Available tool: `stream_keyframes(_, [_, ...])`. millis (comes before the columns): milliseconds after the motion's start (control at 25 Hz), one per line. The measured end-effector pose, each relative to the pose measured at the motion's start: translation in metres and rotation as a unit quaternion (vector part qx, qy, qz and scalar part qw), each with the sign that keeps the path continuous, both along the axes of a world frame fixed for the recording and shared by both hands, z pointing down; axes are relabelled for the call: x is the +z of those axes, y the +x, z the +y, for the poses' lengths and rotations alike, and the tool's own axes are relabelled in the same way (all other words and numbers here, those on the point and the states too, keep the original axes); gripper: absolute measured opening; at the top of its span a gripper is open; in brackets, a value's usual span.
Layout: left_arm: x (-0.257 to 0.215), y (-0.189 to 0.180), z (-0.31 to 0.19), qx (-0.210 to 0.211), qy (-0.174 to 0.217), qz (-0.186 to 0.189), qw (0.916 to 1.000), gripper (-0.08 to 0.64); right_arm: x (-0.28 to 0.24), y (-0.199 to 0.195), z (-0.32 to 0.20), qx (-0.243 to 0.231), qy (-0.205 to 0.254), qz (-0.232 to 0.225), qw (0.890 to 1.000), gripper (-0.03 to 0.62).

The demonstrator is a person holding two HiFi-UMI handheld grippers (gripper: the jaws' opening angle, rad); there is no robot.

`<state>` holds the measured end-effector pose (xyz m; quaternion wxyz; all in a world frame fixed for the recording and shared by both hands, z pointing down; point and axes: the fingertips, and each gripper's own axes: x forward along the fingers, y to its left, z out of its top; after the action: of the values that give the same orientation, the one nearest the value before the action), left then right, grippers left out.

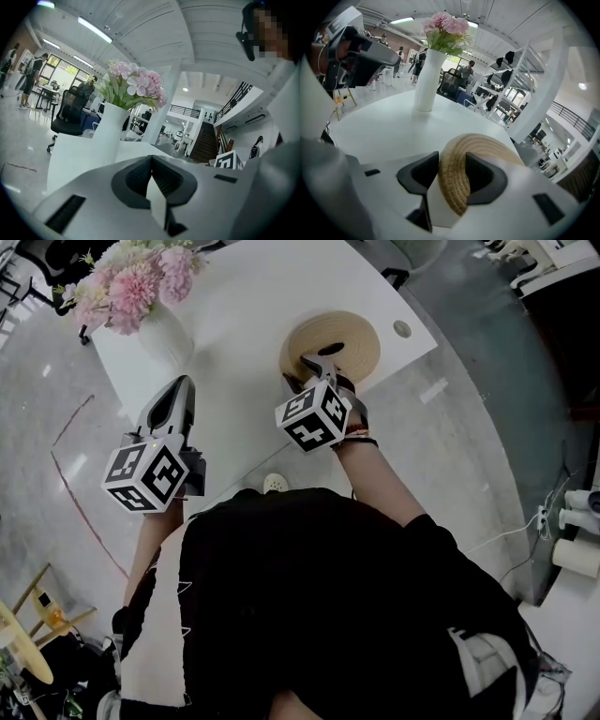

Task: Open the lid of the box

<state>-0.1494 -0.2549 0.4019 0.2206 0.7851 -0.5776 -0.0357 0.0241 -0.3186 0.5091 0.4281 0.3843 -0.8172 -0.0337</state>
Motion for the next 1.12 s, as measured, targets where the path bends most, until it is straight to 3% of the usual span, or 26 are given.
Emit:
stream_keyframes(200, [-0.005, -0.004, -0.003, 0.028, -0.004, -0.005, 0.9996, 0.011, 0.003, 0.000, 0.000, 0.010, -0.001, 0.018, 1.000, 0.176])
stream_keyframes(520, [-0.002, -0.012, 0.004, 0.072, -0.027, -0.016, 0.9969, 0.011, -0.001, 0.003, -0.002, 0.042, 0.003, -0.001, 0.999, 0.155])
stream_keyframes(1120, [0.003, -0.020, 0.016, 0.081, -0.035, -0.016, 0.9960, 0.011, -0.005, 0.007, -0.002, 0.071, -0.044, -0.077, 0.994, 0.143])
